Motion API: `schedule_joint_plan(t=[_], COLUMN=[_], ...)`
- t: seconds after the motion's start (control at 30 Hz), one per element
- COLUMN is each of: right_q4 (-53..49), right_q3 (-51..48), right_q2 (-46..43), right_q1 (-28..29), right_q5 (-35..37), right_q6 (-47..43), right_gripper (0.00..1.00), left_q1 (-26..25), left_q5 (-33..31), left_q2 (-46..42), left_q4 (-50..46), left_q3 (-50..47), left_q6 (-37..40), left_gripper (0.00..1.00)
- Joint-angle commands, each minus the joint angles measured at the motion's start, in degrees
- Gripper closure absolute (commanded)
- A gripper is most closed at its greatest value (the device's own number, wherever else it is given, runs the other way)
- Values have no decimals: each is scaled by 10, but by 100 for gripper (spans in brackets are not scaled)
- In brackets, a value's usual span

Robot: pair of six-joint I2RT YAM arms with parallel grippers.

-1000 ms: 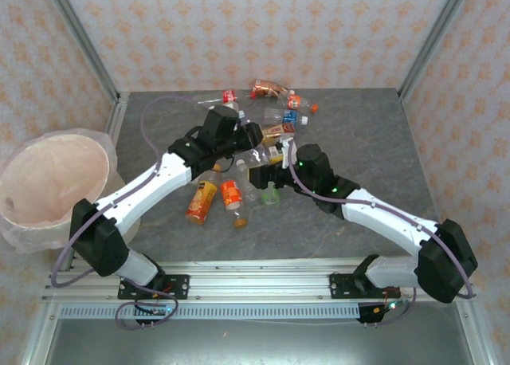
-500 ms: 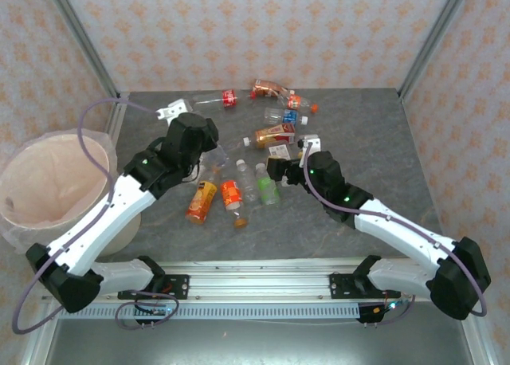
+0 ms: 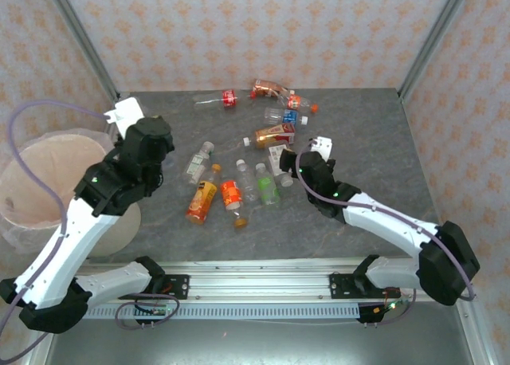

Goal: Put the plastic bottles in the bin

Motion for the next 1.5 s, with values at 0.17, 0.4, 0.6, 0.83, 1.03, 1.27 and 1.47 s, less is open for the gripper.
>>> schedule_joint_plan(t=[0.17, 0.4, 0.6, 0.83, 1.03, 1.27, 1.47], right_q4=[-27, -32, -35, -44, -52, -59, -63], right_q3=[54, 78, 93, 96, 93, 95, 95], right_q2=[38, 57, 66, 67, 69, 70, 72], right_q1=[1, 1, 1, 2, 1, 2, 1], right_q5=[-22, -39, -53, -69, -69, -69, -67], right_q6=[-25, -56, -62, -55, -56, -53, -51], right_gripper=[1, 1, 1, 1, 1, 1, 1], left_q1=[56, 184, 314, 474, 589, 676, 686], left_q5=[-251, -264, -152, 74, 228, 311, 347], left_q2=[-23, -85, -91, -66, -25, 31, 81], left_q4=[-120, -35, -66, -100, -99, -106, -124], left_q3=[74, -7, -54, -77, -92, -98, -104], left_q6=[95, 182, 152, 122, 133, 112, 100], left_gripper=[50, 51, 51, 50, 49, 45, 41])
